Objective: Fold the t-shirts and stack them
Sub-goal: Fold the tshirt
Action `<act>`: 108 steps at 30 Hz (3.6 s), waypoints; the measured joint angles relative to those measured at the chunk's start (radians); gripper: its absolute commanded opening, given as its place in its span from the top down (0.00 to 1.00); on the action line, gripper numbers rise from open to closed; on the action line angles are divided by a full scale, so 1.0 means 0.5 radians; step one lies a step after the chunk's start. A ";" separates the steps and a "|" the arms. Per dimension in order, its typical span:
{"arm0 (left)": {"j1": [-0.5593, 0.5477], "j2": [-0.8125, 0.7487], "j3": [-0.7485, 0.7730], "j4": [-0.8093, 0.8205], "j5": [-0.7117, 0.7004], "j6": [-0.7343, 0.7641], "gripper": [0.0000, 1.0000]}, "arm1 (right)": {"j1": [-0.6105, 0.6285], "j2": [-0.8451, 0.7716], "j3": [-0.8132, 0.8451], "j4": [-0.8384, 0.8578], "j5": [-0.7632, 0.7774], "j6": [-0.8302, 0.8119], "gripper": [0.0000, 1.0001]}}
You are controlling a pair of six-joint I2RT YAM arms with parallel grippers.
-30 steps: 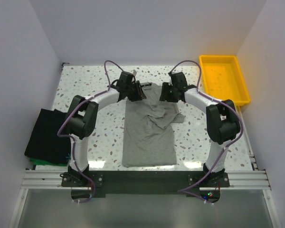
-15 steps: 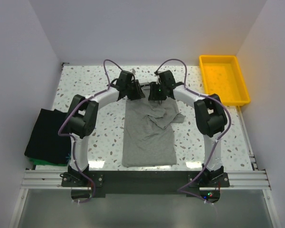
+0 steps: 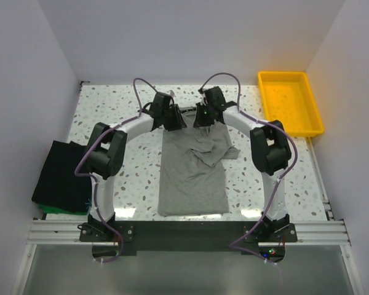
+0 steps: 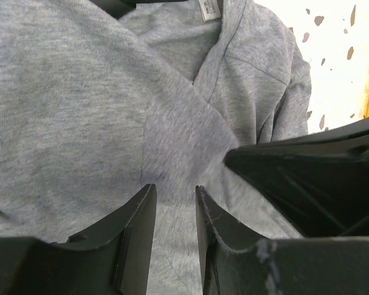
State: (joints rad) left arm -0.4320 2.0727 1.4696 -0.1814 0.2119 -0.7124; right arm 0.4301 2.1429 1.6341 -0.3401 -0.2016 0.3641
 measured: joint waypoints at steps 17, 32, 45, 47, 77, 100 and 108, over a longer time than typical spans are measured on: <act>0.009 -0.115 -0.140 -0.012 0.003 0.001 0.63 | -0.006 0.047 0.352 -0.192 0.320 -0.102 0.47; -0.127 -0.254 -0.155 0.016 0.040 0.005 0.63 | -0.360 -1.307 -1.135 -0.191 0.567 0.297 0.40; -0.272 -0.235 -0.153 0.018 0.047 0.002 0.63 | -0.336 -1.114 -1.533 0.195 0.306 0.671 0.41; -0.285 -0.226 -0.153 0.018 0.047 -0.001 0.64 | -0.336 -1.088 -1.550 0.261 0.282 0.722 0.43; -0.292 0.039 -0.153 0.093 -0.008 -0.003 0.64 | 0.021 -2.010 -1.541 0.265 0.497 0.651 1.00; -0.292 0.081 -0.128 0.182 0.094 -0.002 0.61 | 0.166 -1.828 -0.907 0.059 0.615 0.251 0.99; -0.268 0.002 -0.154 0.241 0.179 -0.022 0.60 | 0.166 -1.473 -0.805 0.044 0.536 0.163 0.99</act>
State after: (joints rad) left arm -0.5659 2.0735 1.3926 -0.0608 0.3016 -0.7235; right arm 0.5133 1.4063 1.2316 -0.3180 0.0666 0.4454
